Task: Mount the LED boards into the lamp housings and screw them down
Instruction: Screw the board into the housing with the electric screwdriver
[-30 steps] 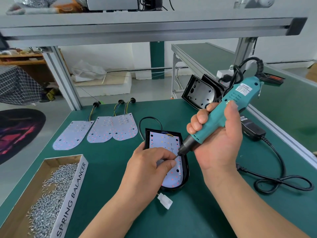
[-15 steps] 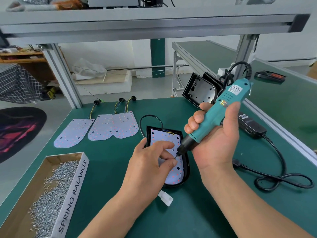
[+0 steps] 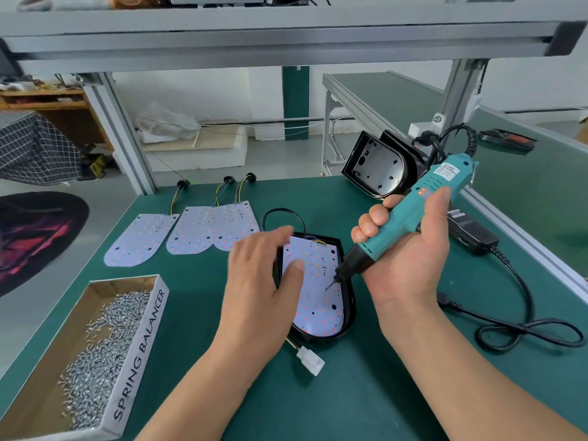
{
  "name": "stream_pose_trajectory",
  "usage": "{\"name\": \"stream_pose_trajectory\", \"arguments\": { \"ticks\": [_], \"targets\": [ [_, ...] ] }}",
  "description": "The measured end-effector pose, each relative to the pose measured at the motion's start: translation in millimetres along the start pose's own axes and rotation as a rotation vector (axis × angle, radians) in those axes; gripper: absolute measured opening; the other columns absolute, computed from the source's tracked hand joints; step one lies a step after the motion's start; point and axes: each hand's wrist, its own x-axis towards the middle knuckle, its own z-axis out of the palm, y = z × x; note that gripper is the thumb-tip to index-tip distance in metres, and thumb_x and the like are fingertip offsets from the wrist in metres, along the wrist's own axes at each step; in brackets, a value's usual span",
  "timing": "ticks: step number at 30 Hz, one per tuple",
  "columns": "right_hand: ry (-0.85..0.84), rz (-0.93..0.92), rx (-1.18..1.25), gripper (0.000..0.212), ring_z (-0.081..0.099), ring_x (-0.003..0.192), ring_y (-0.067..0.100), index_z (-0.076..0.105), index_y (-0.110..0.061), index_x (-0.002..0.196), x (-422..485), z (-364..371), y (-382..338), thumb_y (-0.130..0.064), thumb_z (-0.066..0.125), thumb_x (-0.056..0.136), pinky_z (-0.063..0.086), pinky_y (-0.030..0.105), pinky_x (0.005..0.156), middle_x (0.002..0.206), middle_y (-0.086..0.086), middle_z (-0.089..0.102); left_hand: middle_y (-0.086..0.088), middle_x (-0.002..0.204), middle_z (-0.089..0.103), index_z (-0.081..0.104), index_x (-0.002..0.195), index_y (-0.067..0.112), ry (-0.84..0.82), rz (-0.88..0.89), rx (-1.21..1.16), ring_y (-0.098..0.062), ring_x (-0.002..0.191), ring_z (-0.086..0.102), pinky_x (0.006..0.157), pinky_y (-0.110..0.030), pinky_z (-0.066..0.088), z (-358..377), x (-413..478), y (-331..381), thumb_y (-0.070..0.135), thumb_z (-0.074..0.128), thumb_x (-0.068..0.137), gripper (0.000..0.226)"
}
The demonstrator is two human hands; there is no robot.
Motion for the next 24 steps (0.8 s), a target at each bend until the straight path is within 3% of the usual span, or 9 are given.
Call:
{"name": "stream_pose_trajectory", "arguments": {
  "ticks": [3,5,6,8,10,15,24],
  "targets": [
    [-0.021,0.002,-0.023,0.062,0.045,0.061,0.021,0.06,-0.016,0.086,-2,1,3,-0.074,0.043,0.101,0.042,0.031,0.059,0.073,0.006,0.048,0.01,0.148,0.035,0.031,0.161,0.028,-0.087,-0.247,0.099,-0.018,0.134,0.045,0.108,-0.037,0.044,1,7,-4,0.052,0.058,0.099,0.072],
    [-0.045,0.015,-0.041,0.063,0.045,0.061,0.022,0.06,-0.016,0.087,-4,2,6,-0.074,0.043,0.101,0.042,0.031,0.059,0.073,0.006,0.048,0.005,0.148,0.039,0.024,0.164,0.026,-0.206,-0.357,0.18,-0.025,0.122,0.056,0.099,-0.041,0.048,2,8,-5,0.058,0.058,0.098,0.081],
    [-0.057,0.021,-0.051,0.062,0.045,0.061,0.022,0.06,-0.016,0.087,-5,2,7,-0.075,0.043,0.1,0.042,0.031,0.059,0.073,0.005,0.049,0.005,0.142,0.049,0.032,0.16,0.026,-0.248,-0.379,0.192,-0.025,0.117,0.06,0.095,-0.041,0.05,2,9,-6,0.057,0.06,0.098,0.075],
    [-0.083,0.032,-0.069,0.061,0.045,0.06,0.021,0.06,-0.016,0.087,-7,3,9,-0.074,0.043,0.099,0.042,0.031,0.059,0.072,0.005,0.049,0.008,0.106,0.07,0.06,0.124,0.029,-0.266,-0.361,0.111,-0.023,0.096,0.067,0.084,-0.045,0.057,2,13,-12,0.047,0.062,0.096,0.033],
    [-0.11,0.038,-0.086,0.06,0.045,0.06,0.021,0.06,-0.016,0.087,-9,3,11,-0.073,0.044,0.098,0.041,0.032,0.059,0.071,0.005,0.049,0.006,0.082,0.07,0.063,0.096,0.029,-0.269,-0.328,0.046,-0.021,0.077,0.065,0.074,-0.045,0.058,2,15,-17,0.038,0.061,0.093,0.01],
    [-0.209,0.047,-0.126,0.064,0.045,0.059,0.021,0.06,-0.016,0.088,-16,7,17,-0.079,0.066,0.081,0.042,0.03,0.058,0.071,0.005,0.05,0.019,0.08,0.072,0.065,0.097,0.038,-0.303,-0.314,-0.029,-0.012,0.07,0.067,0.066,-0.039,0.062,3,18,-25,0.034,0.064,0.093,0.005],
    [-0.28,0.055,-0.157,0.068,0.047,0.057,0.022,0.059,-0.013,0.089,-22,11,21,-0.079,0.072,0.077,0.044,0.03,0.058,0.07,0.006,0.05,0.012,0.079,0.071,0.063,0.095,0.034,-0.278,-0.321,-0.058,-0.022,0.075,0.069,0.07,-0.048,0.063,7,19,-28,0.034,0.065,0.09,0.005]
  ]
}}
